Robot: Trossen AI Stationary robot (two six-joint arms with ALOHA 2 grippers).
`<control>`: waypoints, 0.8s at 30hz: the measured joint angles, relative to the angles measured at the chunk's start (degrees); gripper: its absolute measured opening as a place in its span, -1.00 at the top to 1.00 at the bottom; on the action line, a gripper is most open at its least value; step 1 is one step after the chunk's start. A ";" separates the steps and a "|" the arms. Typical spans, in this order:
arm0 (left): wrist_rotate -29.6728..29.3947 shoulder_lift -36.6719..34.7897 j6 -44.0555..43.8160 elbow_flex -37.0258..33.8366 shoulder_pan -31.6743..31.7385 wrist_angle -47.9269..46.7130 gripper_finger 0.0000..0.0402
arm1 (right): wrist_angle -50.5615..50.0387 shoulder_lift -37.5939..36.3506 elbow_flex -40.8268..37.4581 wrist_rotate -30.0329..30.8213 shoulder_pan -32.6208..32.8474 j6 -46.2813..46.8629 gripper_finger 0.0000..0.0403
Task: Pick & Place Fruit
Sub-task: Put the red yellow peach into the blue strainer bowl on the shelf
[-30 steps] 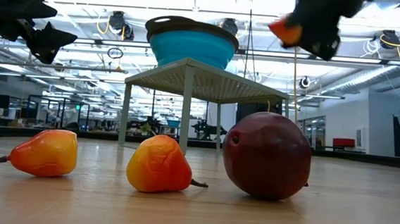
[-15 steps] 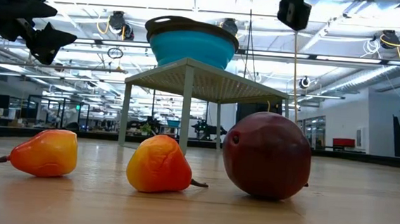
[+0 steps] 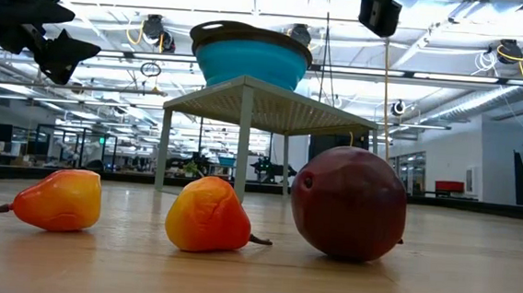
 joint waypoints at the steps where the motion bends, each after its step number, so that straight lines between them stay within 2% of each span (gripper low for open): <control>1: 0.01 0.00 0.04 0.00 0.02 0.00 -0.33 | 0.02 0.00 0.00 0.01 0.01 -1.85 0.35; 11: -0.01 -0.01 0.07 0.00 0.02 -0.02 -0.33 | 0.02 0.02 0.00 1.89 0.13 -23.18 0.35; 24: -0.05 -0.02 -0.10 0.00 0.02 -0.04 -0.33 | 0.16 0.02 0.00 3.48 0.11 -58.02 0.35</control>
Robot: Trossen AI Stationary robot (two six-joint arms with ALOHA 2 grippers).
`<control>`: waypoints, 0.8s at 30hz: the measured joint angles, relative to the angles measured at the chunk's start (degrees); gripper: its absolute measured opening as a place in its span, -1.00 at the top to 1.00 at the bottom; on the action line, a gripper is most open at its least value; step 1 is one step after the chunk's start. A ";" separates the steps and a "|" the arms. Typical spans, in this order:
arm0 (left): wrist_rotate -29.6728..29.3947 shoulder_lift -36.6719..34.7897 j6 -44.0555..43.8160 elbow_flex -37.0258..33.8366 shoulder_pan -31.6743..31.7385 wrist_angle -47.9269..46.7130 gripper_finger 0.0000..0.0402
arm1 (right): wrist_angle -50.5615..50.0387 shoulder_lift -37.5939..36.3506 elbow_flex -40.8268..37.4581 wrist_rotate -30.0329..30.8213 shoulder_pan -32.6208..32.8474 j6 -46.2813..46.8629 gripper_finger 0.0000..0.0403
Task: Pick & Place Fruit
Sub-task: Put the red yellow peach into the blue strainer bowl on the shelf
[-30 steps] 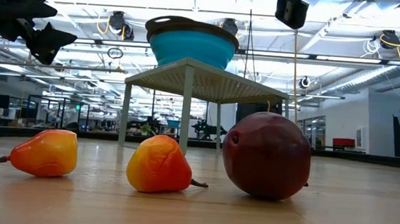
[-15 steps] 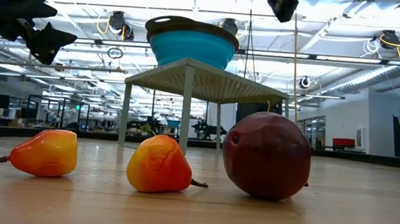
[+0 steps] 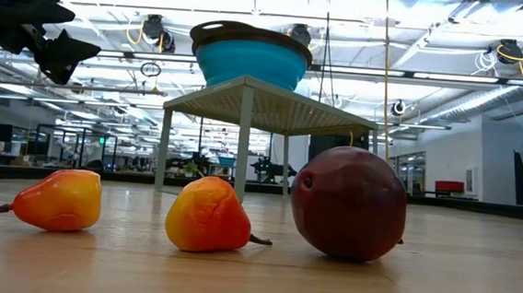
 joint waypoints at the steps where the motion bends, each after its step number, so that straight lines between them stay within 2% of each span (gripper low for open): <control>1: 0.00 0.02 -0.05 0.00 0.00 0.00 -0.33 | 0.00 0.00 0.00 0.00 0.00 -2.41 0.35; 5: -0.02 0.01 0.11 0.00 0.00 0.00 -0.33 | 0.23 0.01 0.00 0.00 -0.12 -9.97 0.35; 10: -0.04 0.00 0.11 0.00 0.00 0.00 -0.33 | 0.22 0.02 0.00 -0.11 -0.89 -13.70 0.35; 24: -0.04 0.02 -0.27 0.00 0.00 0.00 -0.33 | 0.22 0.02 0.00 -0.39 -0.92 -15.28 0.35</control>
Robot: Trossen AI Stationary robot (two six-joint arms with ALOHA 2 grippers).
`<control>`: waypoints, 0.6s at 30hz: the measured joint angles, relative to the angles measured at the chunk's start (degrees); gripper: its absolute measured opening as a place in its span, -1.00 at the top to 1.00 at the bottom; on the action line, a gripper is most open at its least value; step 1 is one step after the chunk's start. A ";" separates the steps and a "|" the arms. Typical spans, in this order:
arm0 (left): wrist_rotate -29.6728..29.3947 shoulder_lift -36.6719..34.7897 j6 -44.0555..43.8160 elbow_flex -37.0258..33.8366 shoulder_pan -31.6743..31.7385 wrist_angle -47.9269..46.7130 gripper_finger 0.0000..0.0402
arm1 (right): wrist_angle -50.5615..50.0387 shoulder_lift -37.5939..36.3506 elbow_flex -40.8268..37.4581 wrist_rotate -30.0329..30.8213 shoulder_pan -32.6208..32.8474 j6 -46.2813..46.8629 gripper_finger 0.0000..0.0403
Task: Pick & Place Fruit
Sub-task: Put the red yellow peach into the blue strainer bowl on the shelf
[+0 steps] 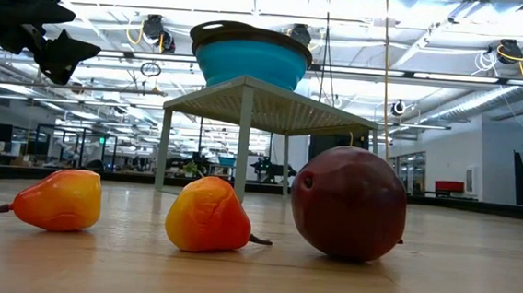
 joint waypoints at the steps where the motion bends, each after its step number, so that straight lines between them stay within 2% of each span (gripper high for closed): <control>1: 0.00 0.00 0.00 0.00 0.00 -0.02 -0.33 | 0.03 0.00 0.00 -0.04 -0.13 0.07 0.35; 9: -0.09 0.00 0.07 0.00 0.00 -0.02 -0.33 | 7.83 0.00 -0.02 -0.34 -1.01 0.26 0.35; 18: -0.11 -0.01 0.51 0.00 0.00 -0.02 -0.33 | 19.57 0.00 -0.02 -10.91 -2.95 6.67 0.35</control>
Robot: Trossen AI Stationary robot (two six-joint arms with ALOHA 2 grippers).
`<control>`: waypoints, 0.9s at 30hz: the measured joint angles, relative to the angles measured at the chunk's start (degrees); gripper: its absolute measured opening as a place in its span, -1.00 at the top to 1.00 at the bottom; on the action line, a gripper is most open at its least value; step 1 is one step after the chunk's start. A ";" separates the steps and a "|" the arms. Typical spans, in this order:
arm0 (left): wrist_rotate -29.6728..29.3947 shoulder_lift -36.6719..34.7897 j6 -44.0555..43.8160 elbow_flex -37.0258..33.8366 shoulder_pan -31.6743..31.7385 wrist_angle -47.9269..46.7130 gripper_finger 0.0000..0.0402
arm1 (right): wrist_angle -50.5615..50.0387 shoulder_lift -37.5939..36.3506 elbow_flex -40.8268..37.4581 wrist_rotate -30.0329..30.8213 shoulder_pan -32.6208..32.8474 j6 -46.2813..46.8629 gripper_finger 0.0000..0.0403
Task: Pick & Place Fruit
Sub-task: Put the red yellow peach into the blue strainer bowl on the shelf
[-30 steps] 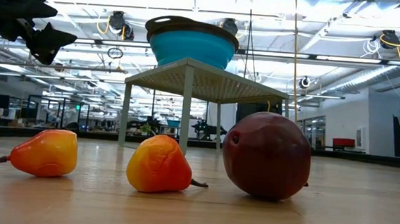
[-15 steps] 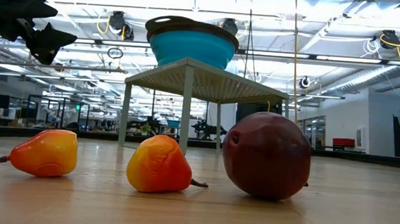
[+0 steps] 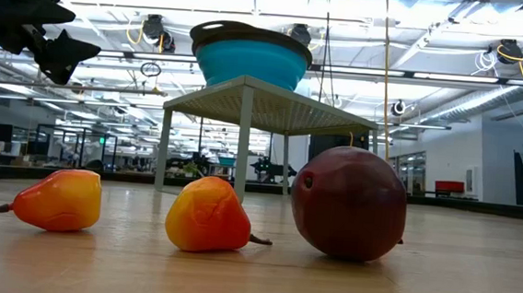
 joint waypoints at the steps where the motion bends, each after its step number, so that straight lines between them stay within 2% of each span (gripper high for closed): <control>1: 0.00 0.01 0.07 0.00 0.00 0.00 -0.33 | 1.05 0.00 0.00 -0.42 -0.01 0.82 0.35; 10: -0.04 -0.01 0.10 0.00 0.00 0.00 -0.33 | 9.81 0.00 0.00 -0.65 -1.28 8.66 0.35; 12: -0.04 0.01 0.10 0.00 0.00 0.02 -0.33 | 11.79 0.00 0.00 2.99 -1.70 10.94 0.35; 16: -0.04 0.00 0.10 0.00 0.00 0.02 -0.33 | 13.92 0.00 0.00 14.79 -2.68 16.37 0.35; 18: -0.04 0.01 0.09 0.00 0.00 0.02 -0.33 | 13.85 0.00 0.00 18.81 -3.74 18.48 0.35; 27: -0.04 0.01 0.06 0.00 0.00 0.02 -0.33 | 13.83 0.00 0.00 20.15 -10.59 26.39 0.35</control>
